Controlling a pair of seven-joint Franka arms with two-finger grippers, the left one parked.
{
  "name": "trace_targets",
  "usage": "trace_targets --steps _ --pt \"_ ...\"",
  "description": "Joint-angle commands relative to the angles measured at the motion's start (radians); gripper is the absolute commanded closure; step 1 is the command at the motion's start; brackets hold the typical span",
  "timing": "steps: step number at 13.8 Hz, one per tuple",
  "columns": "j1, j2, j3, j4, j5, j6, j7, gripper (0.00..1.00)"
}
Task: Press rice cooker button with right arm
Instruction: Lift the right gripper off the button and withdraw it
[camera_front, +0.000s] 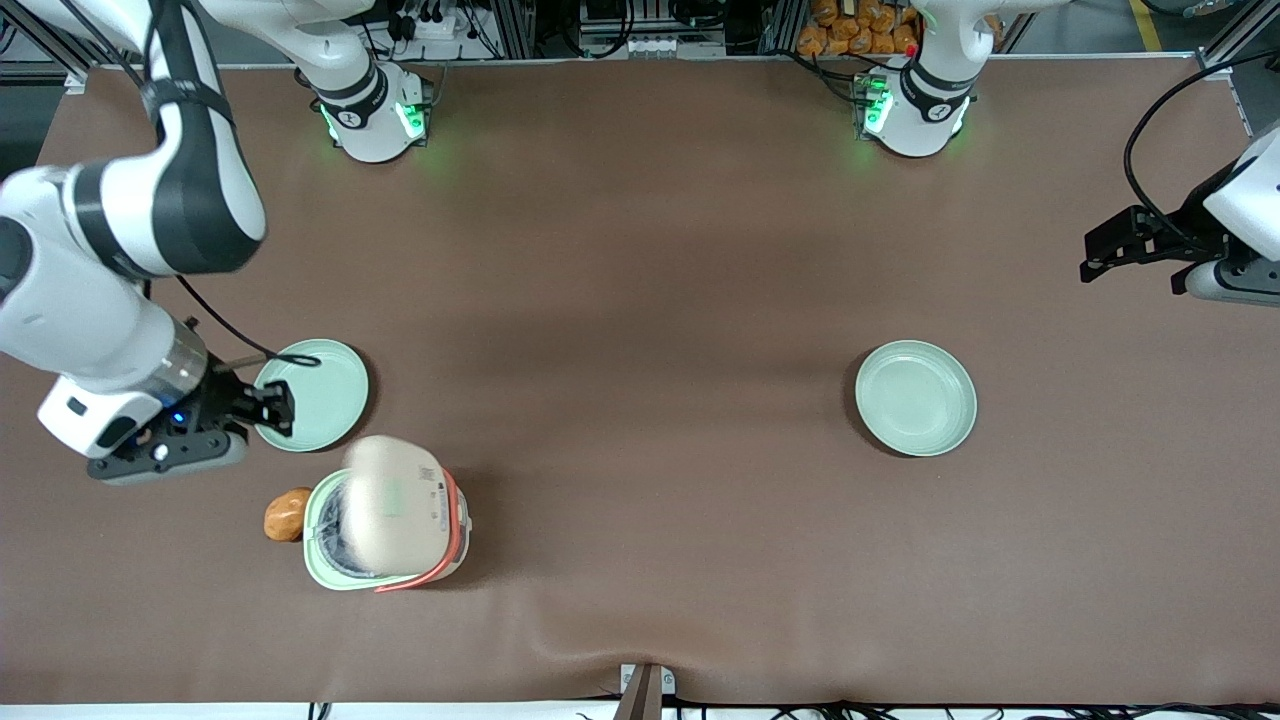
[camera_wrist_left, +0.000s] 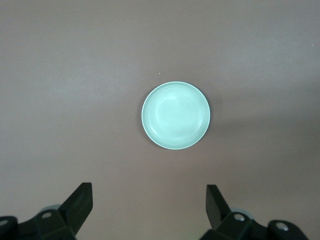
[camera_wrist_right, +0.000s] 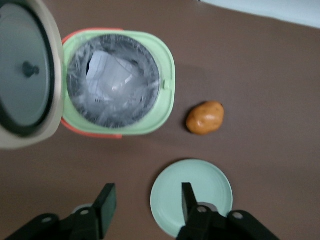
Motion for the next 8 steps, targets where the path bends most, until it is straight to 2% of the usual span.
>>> trace_targets --steps 1,4,8 --pt "-0.051 -0.085 0.028 -0.031 -0.004 -0.151 0.014 0.00" --pt "-0.146 -0.131 0.094 -0.031 -0.004 -0.331 0.001 0.00" --pt "-0.179 -0.192 0.108 -0.045 -0.004 -0.474 0.001 0.00"
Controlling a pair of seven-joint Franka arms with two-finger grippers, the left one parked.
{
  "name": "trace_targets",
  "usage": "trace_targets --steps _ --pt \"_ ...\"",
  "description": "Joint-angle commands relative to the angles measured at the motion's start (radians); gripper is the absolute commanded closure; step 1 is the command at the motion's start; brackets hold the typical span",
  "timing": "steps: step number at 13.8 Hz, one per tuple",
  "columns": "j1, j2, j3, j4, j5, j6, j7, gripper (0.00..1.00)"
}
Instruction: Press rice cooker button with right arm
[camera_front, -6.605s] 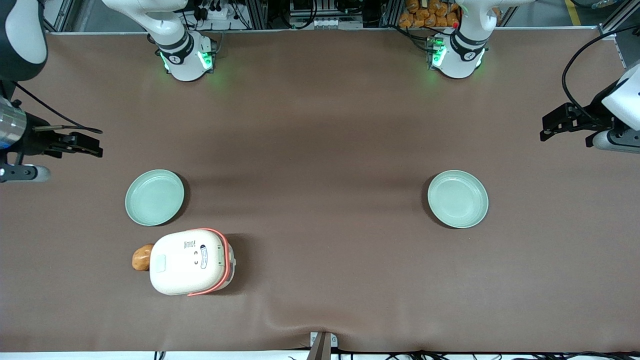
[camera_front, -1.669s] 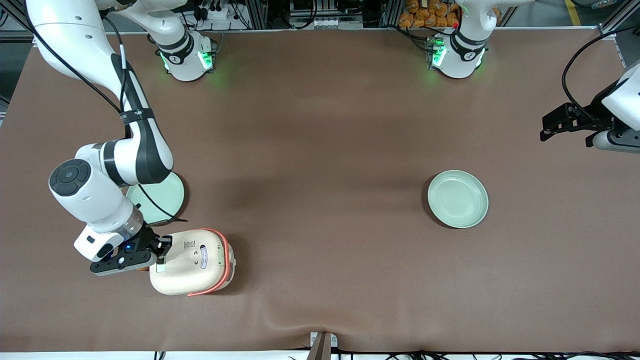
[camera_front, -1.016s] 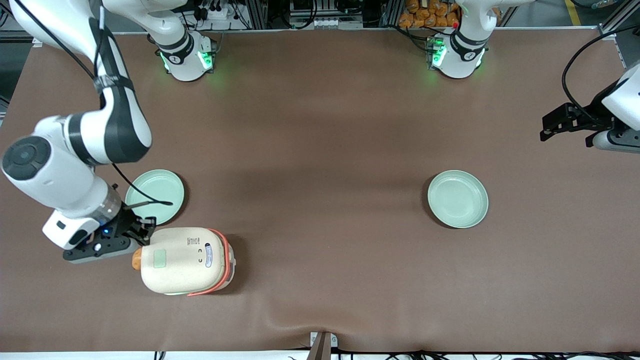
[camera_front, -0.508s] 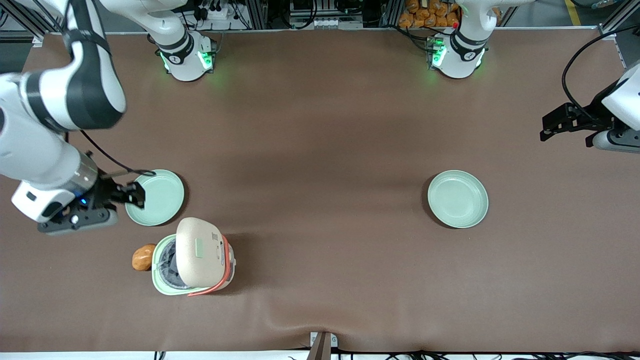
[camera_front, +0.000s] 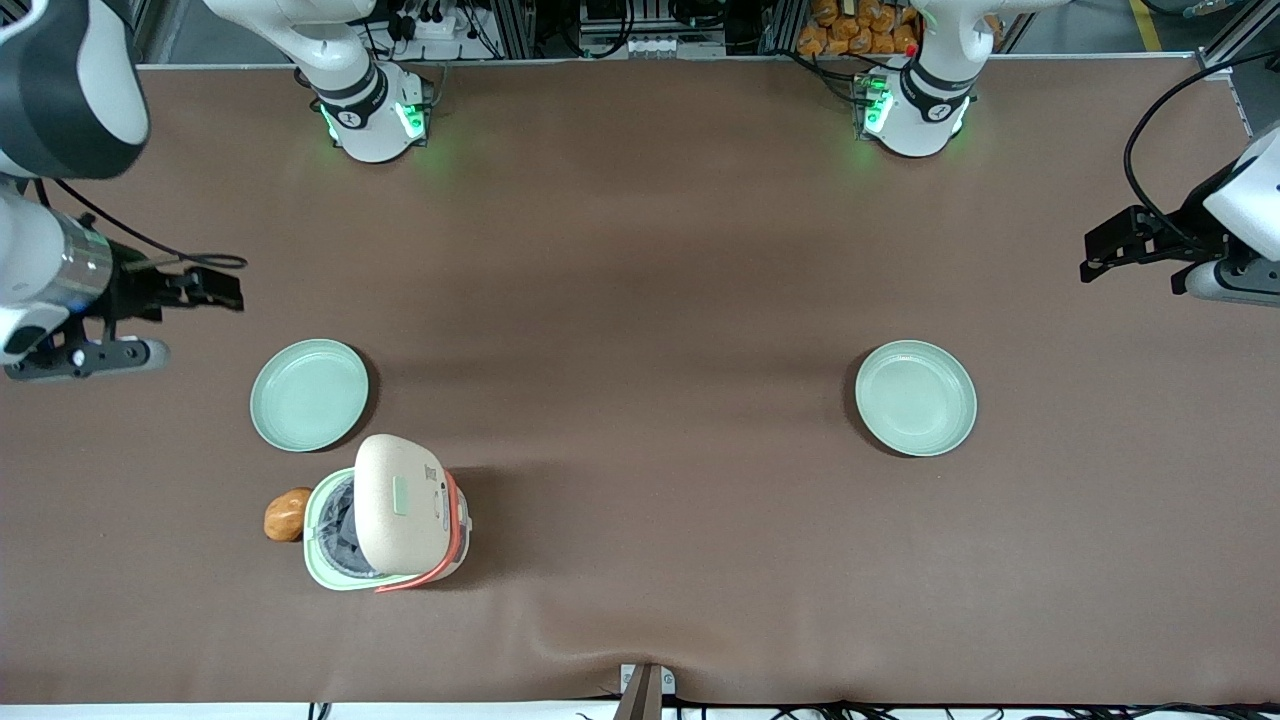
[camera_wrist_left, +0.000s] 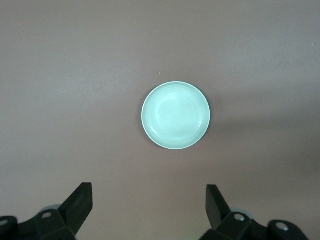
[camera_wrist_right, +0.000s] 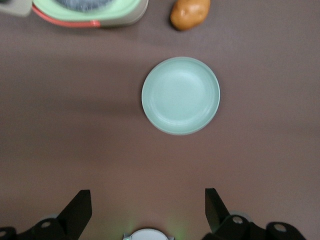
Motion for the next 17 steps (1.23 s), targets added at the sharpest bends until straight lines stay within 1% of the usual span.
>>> trace_targets --steps 1,3,5,7,12,13,15,17 --pt "-0.050 -0.057 0.027 -0.046 -0.002 -0.032 0.001 0.00" --pt "-0.067 -0.060 0.015 -0.077 -0.002 0.043 0.001 0.00" --pt "-0.067 -0.072 -0.031 -0.126 -0.001 0.165 0.007 0.00" --pt "-0.067 -0.072 -0.042 -0.153 -0.001 0.238 0.012 0.00" --pt "-0.064 -0.071 -0.040 -0.153 0.001 0.241 0.021 0.00" --pt "-0.061 -0.071 -0.040 -0.152 0.008 0.239 0.058 0.00" --pt "-0.059 -0.072 -0.040 -0.147 0.076 0.232 0.165 0.00" --pt "-0.059 -0.072 -0.040 -0.149 0.075 0.232 0.165 0.00"
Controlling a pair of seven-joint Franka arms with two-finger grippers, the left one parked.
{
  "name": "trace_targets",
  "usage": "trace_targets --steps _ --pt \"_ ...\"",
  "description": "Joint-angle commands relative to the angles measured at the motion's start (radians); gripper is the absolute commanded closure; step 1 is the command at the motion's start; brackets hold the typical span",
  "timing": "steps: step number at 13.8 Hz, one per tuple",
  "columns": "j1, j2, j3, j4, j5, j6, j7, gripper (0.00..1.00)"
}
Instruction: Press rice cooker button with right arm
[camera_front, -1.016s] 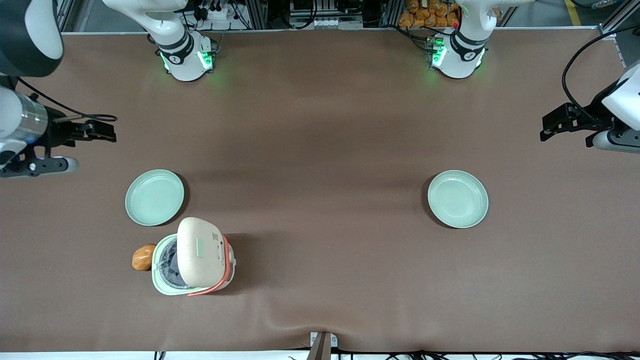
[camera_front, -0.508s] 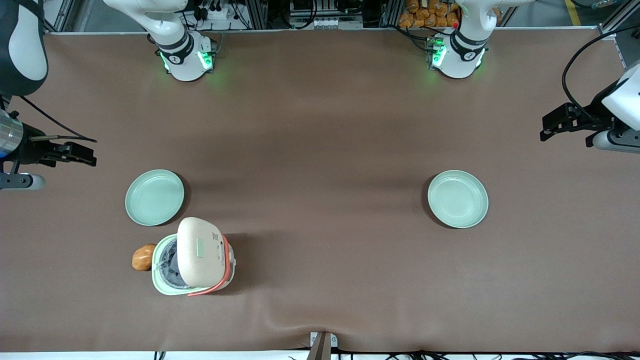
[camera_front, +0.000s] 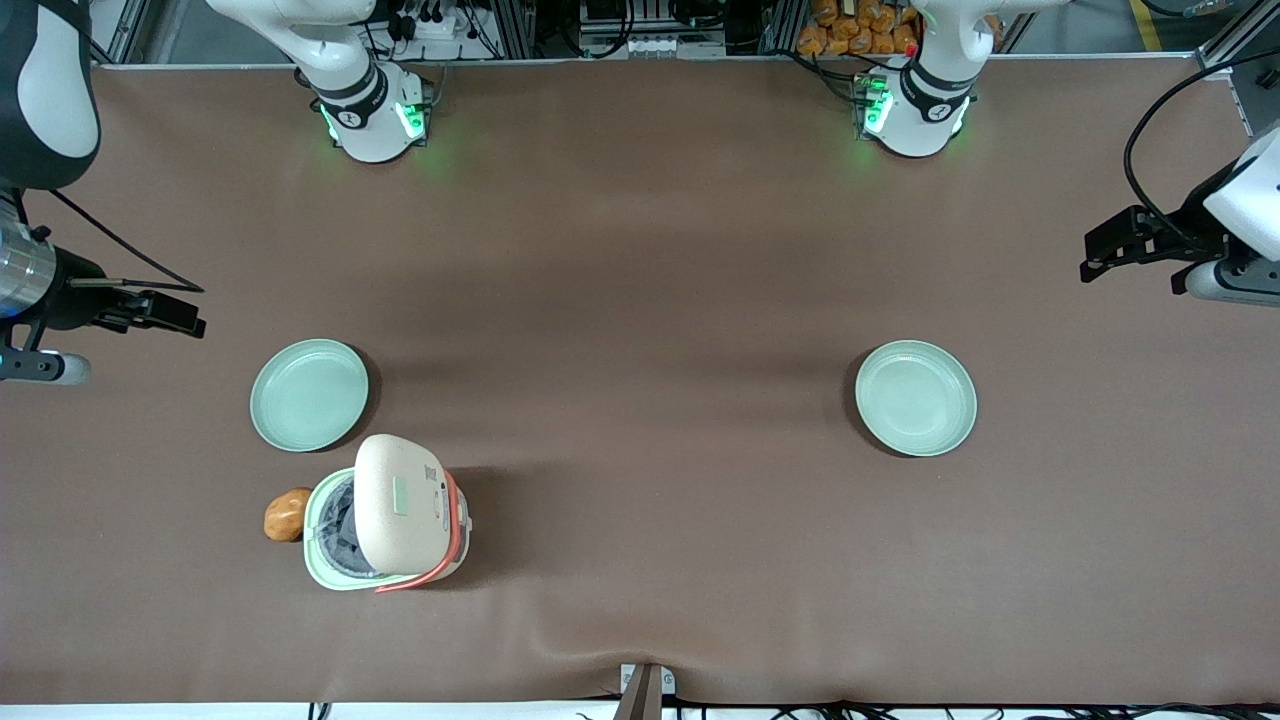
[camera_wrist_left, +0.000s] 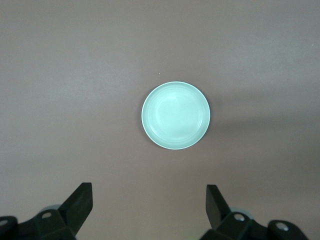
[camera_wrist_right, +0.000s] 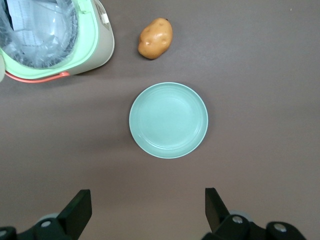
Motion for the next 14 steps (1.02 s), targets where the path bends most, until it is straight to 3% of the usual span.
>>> trace_targets --steps 1,7,14 --pt "-0.003 -0.033 0.003 -0.026 0.013 0.001 0.032 0.00" --pt "-0.001 -0.033 0.003 -0.020 -0.036 -0.010 0.030 0.00" --pt "-0.004 -0.035 0.003 -0.011 -0.041 -0.020 0.030 0.00"
